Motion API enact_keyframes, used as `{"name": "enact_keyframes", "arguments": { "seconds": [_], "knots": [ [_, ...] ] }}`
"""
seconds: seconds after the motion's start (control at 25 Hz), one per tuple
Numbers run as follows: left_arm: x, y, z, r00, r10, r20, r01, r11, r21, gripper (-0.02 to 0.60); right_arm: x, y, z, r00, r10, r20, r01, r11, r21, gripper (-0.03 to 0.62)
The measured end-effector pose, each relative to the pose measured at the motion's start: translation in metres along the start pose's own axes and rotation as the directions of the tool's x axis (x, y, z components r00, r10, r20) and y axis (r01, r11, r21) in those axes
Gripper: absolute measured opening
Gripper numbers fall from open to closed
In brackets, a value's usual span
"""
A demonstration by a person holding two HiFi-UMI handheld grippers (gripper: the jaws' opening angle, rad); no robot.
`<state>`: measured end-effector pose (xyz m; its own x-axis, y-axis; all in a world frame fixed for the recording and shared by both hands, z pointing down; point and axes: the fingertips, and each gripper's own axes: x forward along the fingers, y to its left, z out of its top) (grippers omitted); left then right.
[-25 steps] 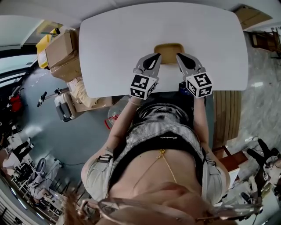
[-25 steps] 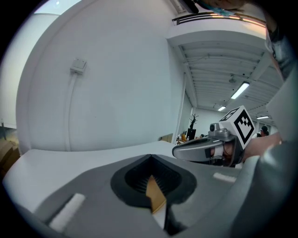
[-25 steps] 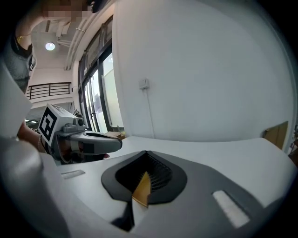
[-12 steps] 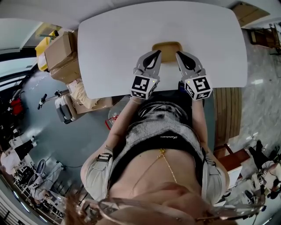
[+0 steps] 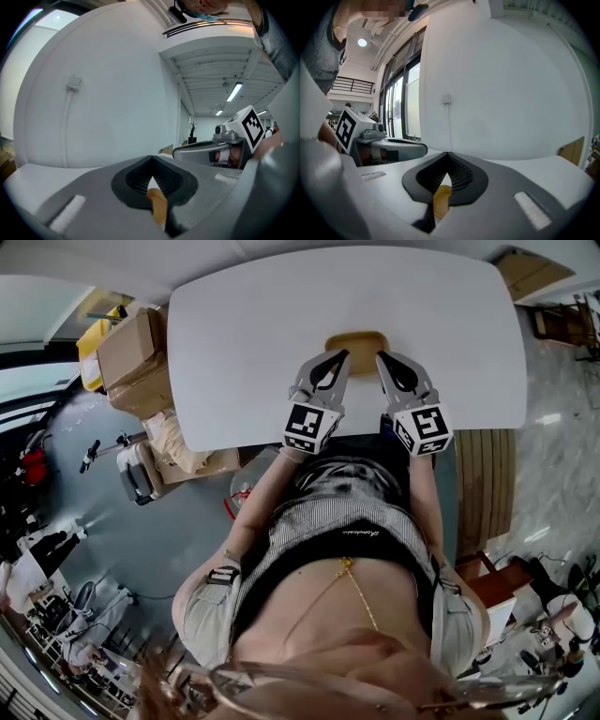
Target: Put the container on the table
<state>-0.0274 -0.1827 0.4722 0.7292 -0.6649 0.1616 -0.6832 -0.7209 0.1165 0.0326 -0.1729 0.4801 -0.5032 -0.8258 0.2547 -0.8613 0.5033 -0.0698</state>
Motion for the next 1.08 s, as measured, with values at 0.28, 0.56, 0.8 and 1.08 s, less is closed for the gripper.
{"name": "enact_keyframes", "arguments": {
  "seconds": [0.28,0.56,0.8,1.08],
  "knots": [
    [-0.004,0.008,-0.008,1.0,0.001,-0.004,-0.001,1.0,0.001,0.0,0.008,0.009,-0.005,1.0,0.005,-0.001,-0.005,1.0,-0.01,0.025],
    [0.0,0.005,-0.006,1.0,0.004,-0.018,-0.004,1.0,-0.001,0.0,0.002,0.004,-0.005,1.0,0.0,-0.011,0.0,1.0,-0.01,0.025],
    [-0.001,0.005,-0.012,0.999,0.009,-0.034,-0.009,1.0,0.001,0.0,0.003,0.005,-0.005,1.0,0.003,-0.011,-0.003,1.0,-0.007,0.025],
    [0.0,0.011,-0.015,0.999,0.008,-0.036,-0.008,1.0,0.0,0.0,0.01,0.006,-0.009,1.0,0.006,-0.021,-0.007,1.0,-0.007,0.025]
  ]
}}
